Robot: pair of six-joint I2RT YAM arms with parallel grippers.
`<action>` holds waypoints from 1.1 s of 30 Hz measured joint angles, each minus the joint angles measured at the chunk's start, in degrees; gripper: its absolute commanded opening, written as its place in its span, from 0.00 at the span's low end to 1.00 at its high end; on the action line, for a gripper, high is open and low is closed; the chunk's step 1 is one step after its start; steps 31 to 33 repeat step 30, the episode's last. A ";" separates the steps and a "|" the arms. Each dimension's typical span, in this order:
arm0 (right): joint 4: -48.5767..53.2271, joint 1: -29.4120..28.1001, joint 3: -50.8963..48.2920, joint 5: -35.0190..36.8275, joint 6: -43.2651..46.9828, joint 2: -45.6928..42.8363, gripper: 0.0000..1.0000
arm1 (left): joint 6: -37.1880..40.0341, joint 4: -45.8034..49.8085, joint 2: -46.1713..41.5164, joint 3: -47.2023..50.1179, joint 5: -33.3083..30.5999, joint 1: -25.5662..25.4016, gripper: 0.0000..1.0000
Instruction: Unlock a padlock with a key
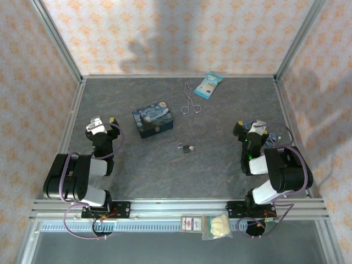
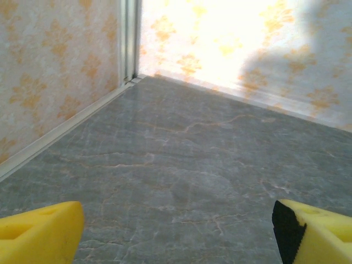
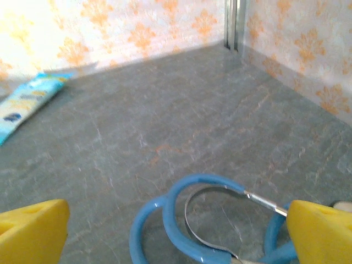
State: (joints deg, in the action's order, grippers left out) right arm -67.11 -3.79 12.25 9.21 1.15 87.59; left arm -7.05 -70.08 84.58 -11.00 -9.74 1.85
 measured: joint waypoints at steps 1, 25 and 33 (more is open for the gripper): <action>-0.79 0.00 0.02 0.00 -0.02 -0.04 1.00 | 0.35 -3.48 1.33 1.27 0.59 -0.04 0.94; -2.82 0.00 0.00 0.00 -0.02 -0.07 1.00 | 2.62 -8.39 3.19 1.03 2.45 -0.26 0.99; -2.82 0.00 0.00 0.00 -0.02 -0.07 1.00 | 2.62 -8.37 3.19 1.03 2.47 -0.33 0.99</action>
